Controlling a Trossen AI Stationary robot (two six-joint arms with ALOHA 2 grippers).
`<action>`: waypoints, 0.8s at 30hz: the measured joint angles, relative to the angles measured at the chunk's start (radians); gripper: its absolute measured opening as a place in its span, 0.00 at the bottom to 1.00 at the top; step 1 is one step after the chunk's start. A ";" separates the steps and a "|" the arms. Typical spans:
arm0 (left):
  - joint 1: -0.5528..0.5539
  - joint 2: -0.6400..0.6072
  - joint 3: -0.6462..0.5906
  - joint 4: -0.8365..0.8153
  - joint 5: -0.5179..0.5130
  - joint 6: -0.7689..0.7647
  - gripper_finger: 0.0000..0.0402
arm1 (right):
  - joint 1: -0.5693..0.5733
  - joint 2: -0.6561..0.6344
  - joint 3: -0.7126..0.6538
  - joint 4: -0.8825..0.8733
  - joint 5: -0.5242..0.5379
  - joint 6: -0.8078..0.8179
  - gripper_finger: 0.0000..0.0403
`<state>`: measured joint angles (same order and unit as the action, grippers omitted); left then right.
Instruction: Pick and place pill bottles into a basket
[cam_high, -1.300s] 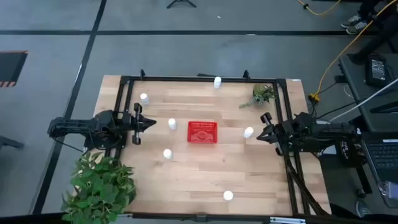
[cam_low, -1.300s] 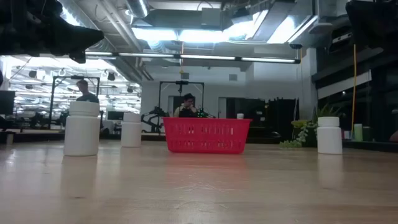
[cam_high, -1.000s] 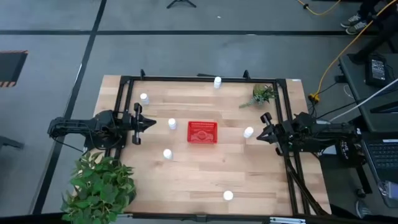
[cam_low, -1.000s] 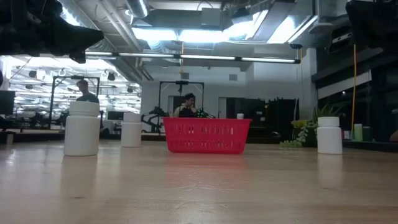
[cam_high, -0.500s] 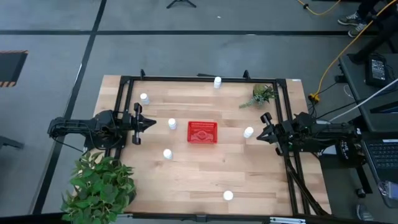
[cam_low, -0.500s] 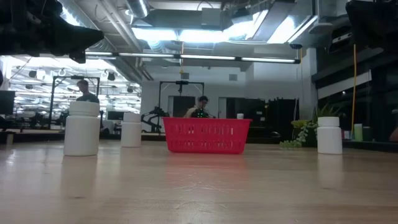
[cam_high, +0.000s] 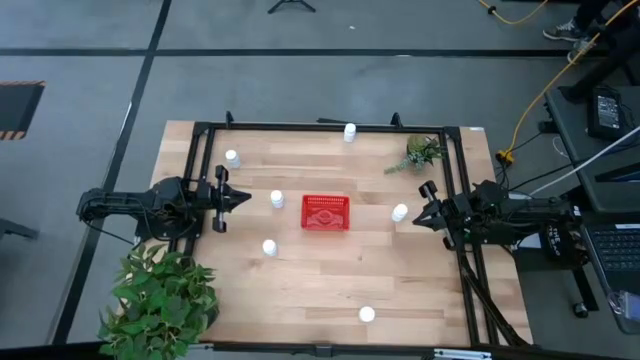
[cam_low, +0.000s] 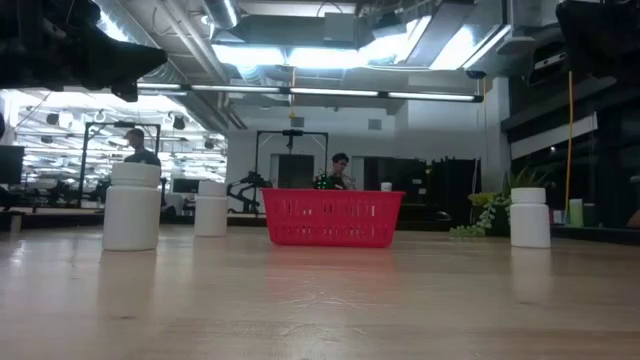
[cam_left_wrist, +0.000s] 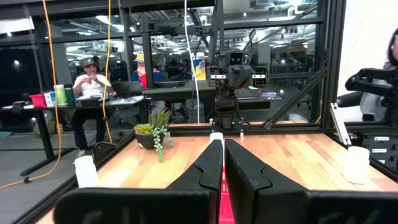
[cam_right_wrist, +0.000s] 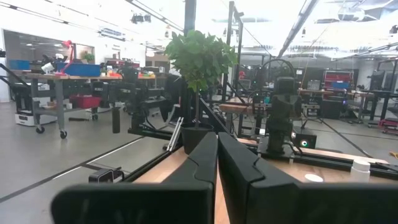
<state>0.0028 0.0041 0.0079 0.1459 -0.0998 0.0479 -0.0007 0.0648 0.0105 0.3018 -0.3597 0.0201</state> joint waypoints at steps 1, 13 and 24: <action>0.000 0.000 0.000 0.000 0.000 0.000 0.03 | 0.000 0.000 0.000 0.000 0.000 -0.001 0.04; 0.000 0.000 0.000 0.000 0.000 0.000 0.02 | 0.000 0.000 0.000 0.000 0.000 0.001 0.04; 0.000 0.000 0.000 0.000 0.000 0.000 0.03 | 0.000 0.000 0.000 0.000 0.000 0.001 0.04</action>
<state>0.0025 0.0044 0.0082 0.1459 -0.1001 0.0479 -0.0008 0.0648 0.0105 0.3018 -0.3595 0.0212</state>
